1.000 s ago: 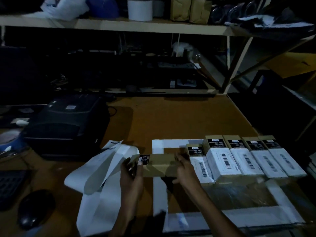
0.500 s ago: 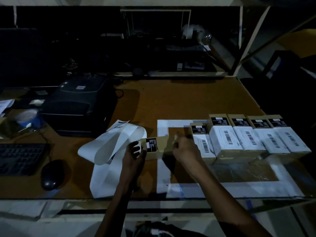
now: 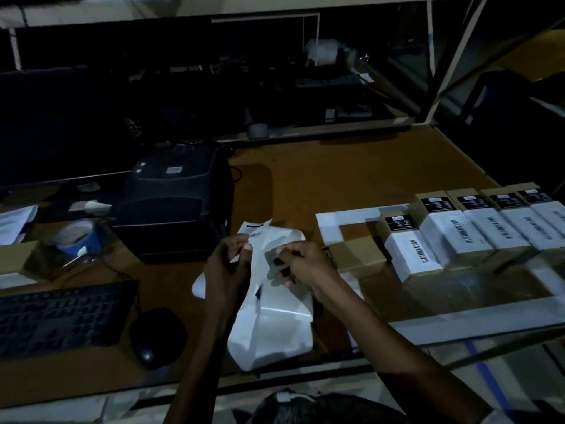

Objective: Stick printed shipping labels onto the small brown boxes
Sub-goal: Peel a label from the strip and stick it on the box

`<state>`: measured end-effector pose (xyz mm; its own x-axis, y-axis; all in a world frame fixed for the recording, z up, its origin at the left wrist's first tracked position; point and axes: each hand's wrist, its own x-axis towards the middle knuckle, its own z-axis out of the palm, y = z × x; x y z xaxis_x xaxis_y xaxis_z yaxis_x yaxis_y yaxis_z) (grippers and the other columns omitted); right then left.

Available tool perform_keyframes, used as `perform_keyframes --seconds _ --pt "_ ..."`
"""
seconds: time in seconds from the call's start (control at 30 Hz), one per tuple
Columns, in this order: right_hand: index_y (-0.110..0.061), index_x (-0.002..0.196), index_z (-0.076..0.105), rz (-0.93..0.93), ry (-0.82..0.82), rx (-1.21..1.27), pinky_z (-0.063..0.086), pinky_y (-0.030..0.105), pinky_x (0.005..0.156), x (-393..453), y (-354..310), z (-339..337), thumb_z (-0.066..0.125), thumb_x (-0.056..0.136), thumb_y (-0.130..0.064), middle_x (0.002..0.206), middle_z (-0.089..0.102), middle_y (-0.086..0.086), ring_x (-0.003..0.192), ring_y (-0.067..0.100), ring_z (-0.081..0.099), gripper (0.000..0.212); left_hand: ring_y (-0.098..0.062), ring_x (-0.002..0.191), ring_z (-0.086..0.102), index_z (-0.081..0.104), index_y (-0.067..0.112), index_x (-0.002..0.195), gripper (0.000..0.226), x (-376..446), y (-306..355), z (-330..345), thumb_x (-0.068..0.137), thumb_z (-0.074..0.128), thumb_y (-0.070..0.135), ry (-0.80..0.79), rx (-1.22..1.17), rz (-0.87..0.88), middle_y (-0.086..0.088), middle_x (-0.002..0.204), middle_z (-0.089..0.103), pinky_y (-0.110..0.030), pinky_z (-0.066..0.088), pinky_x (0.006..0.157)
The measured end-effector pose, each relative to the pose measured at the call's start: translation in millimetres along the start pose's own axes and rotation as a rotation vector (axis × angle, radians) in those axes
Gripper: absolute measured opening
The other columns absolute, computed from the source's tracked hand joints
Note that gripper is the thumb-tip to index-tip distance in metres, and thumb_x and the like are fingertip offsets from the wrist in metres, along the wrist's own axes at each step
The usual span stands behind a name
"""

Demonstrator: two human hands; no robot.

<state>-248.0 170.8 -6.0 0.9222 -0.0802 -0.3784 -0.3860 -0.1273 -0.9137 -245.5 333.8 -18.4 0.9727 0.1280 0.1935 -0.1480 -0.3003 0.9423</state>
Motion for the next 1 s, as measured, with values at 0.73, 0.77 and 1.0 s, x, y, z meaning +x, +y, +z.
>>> perform_keyframes --seconds 0.73,0.77,1.0 --pt "-0.015 0.11 0.076 -0.266 0.203 0.235 0.055 0.022 0.073 2.7 6.6 77.3 0.076 0.089 -0.018 0.101 0.078 -0.003 0.096 0.012 0.072 0.021 -0.009 0.109 0.062 0.073 0.015 0.111 0.023 38.8 -17.4 -40.5 0.089 0.073 0.011 -0.203 0.109 0.236 0.001 0.115 0.069 -0.015 0.05 0.09" --pt "-0.016 0.11 0.076 -0.279 0.208 0.237 0.056 0.026 0.077 2.4 5.0 75.5 0.076 0.089 -0.021 0.102 0.077 -0.003 0.099 0.014 0.072 0.022 -0.009 0.111 0.06 0.073 0.015 0.113 0.025 38.0 -14.3 -38.3 0.088 0.074 0.012 -0.191 0.13 0.284 0.002 0.116 0.068 -0.015 0.048 0.092" --pt "-0.016 0.108 0.074 -0.445 0.172 0.216 0.056 0.025 0.085 -2.0 -4.4 60.5 0.066 0.094 -0.003 0.105 0.076 -0.006 0.102 0.009 0.07 0.021 -0.016 0.115 0.051 0.077 0.014 0.107 0.022 41.3 -1.1 -25.1 0.085 0.078 0.017 -0.056 0.302 0.522 -0.004 0.116 0.064 -0.009 0.034 0.099"
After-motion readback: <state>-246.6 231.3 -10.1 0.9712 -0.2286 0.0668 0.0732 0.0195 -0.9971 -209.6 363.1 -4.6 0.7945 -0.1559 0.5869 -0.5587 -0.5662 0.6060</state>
